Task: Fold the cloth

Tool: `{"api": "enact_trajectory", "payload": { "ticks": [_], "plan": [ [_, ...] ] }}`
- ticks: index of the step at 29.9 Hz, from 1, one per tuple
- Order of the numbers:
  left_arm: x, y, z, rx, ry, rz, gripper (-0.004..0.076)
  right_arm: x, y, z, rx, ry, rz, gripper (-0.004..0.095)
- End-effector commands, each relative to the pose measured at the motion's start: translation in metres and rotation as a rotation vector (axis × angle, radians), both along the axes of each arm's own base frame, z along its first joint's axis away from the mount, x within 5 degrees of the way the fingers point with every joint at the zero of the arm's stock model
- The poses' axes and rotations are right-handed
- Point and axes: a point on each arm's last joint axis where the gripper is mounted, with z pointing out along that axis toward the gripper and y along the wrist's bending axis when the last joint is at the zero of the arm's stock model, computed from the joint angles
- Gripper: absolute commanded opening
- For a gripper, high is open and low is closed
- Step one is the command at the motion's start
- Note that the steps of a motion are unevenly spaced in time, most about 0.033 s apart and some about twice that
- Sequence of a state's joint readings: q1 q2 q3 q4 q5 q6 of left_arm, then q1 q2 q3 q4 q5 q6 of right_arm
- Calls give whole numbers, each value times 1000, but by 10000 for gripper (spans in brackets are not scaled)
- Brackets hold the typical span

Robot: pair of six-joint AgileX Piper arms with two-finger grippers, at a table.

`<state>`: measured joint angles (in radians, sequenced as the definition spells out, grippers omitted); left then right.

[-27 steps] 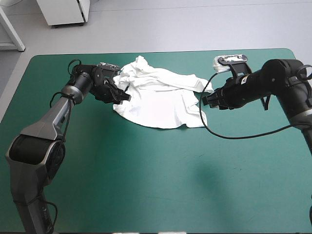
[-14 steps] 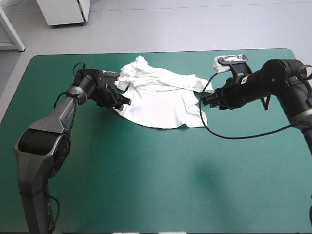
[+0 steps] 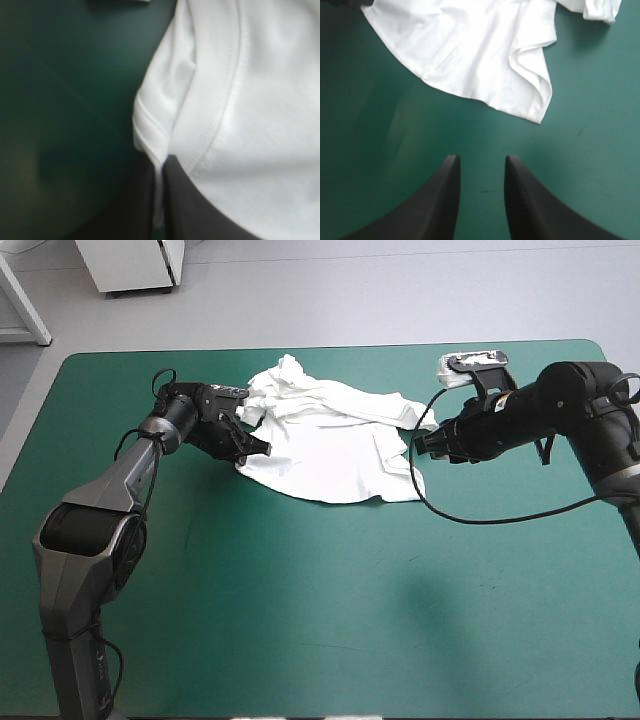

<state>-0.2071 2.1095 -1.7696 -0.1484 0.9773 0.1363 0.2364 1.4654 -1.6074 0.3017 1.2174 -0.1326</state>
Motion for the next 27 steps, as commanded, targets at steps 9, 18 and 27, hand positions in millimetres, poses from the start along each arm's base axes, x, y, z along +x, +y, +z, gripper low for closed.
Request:
{"api": "enact_trajectory", "payload": {
  "ticks": [9,18,27],
  "plan": [
    [-6,-5,32,-63,-58,5,-9,39,14,-16,6,-105,21,395],
    [-6,-6,33,-75,-53,7,-9,77,39,-79,-176,-24,77,471],
    [-7,-9,34,-108,-53,-2,-9,90,42,-116,-220,112,66,531]
  ]
}}
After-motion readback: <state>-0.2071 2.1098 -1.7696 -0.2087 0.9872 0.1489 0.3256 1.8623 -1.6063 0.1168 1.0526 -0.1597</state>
